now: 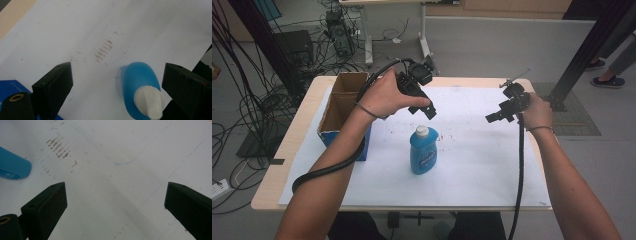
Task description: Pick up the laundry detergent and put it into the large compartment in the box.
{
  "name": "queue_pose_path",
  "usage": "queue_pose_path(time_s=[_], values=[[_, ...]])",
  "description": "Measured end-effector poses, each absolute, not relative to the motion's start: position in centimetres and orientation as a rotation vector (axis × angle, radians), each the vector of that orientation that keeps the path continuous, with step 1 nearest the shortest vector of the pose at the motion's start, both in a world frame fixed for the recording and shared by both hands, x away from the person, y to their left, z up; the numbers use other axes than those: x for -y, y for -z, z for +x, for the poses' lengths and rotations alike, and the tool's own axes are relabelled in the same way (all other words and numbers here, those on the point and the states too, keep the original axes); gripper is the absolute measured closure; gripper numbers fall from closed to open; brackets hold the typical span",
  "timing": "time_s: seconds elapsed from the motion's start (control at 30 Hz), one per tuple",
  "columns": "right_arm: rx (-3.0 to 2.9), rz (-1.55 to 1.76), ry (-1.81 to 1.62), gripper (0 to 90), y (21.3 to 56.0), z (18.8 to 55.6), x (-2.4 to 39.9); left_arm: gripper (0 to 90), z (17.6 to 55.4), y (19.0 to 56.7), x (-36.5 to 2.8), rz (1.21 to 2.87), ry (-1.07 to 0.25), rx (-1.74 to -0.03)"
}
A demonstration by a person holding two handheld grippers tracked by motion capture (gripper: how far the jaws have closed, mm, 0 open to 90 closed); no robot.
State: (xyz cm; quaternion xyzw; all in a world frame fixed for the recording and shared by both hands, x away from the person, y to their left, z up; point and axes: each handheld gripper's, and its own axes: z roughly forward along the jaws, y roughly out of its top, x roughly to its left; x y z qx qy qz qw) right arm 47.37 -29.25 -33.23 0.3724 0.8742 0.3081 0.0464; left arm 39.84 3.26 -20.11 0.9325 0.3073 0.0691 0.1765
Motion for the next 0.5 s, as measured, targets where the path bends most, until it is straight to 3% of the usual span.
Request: queue_pose_path(time_s=[0.5], values=[[-2.660,1.146,-0.943,4.3,33.2,47.3,29.5,10.2,37.8,20.5,-3.3,2.662,-0.162,-0.829]])
